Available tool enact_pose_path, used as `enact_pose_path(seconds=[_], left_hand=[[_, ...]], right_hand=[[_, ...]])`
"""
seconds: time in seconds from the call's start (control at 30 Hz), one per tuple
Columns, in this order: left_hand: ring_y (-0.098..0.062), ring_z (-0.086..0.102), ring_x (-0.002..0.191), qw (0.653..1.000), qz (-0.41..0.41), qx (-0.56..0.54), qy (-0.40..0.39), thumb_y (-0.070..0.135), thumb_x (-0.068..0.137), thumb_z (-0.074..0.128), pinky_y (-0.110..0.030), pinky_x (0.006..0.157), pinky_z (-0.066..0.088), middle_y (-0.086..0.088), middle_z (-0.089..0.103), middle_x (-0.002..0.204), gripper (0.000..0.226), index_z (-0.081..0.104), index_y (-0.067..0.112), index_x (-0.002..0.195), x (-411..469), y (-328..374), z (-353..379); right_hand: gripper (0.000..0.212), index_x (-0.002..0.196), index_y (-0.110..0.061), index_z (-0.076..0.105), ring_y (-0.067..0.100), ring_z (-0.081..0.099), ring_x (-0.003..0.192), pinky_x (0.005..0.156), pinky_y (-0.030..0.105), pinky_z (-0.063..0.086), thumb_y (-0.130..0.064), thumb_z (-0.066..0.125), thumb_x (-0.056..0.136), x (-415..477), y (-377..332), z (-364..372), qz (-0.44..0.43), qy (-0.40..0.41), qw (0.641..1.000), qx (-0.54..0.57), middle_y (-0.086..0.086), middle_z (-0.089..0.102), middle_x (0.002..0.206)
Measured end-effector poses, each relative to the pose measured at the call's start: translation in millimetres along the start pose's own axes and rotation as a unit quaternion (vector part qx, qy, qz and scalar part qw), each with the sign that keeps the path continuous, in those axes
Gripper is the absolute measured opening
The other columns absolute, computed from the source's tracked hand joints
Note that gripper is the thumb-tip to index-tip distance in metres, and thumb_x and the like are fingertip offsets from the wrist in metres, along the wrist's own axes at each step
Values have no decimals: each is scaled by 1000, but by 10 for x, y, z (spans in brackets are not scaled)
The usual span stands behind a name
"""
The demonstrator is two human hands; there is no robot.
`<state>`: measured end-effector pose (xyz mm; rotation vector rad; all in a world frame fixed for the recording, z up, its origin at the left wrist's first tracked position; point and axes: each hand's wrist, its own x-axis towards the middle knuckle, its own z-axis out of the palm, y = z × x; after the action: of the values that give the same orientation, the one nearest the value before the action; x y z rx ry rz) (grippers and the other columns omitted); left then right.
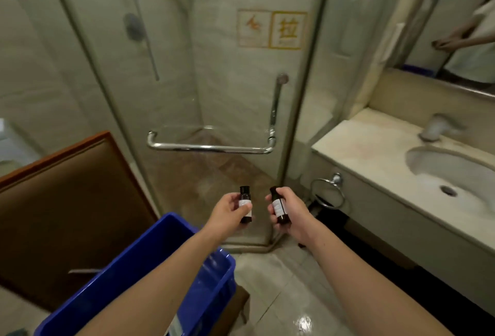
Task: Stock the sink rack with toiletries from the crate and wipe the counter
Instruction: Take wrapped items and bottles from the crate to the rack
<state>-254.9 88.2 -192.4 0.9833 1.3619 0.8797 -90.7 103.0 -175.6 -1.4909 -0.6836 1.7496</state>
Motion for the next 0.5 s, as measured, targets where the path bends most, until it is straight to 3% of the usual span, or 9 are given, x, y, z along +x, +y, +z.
enact_pose_path(seconds=[0.13, 0.23, 0.33, 0.5], left_hand=[[-18, 67, 74, 999, 38, -4, -37, 9, 95, 57, -30, 62, 56, -14, 65, 108, 33, 45, 7, 126, 74, 321, 666], [-18, 67, 71, 997, 44, -1, -71, 9, 95, 57, -28, 55, 57, -9, 65, 100, 31, 46, 8, 124, 119, 539, 1241], [-21, 68, 74, 994, 35, -2, -107, 14, 95, 58, -37, 66, 57, -10, 65, 103, 29, 47, 9, 122, 149, 701, 1834], [-18, 70, 77, 987, 36, 15, -154, 22, 96, 57, -41, 71, 59, -11, 64, 109, 28, 48, 9, 120, 133, 871, 2817]], right_hand=[[23, 91, -10, 57, 17, 58, 53, 53, 29, 53, -28, 44, 100, -187, -272, -642, -36, 0, 994, 101, 7, 63, 68], [21, 102, -5, 58, 22, 68, 69, 65, 36, 58, -25, 51, 99, -351, -457, -1235, -79, 13, 992, 102, 13, 70, 85], [29, 117, -3, 55, 26, 72, 83, 73, 39, 59, -23, 59, 96, -551, -631, -1819, -121, 36, 990, 64, 14, 74, 98], [24, 101, -8, 50, 30, 72, 90, 80, 42, 57, -22, 67, 91, -921, -854, -2664, -158, 91, 982, 45, 16, 74, 100]])
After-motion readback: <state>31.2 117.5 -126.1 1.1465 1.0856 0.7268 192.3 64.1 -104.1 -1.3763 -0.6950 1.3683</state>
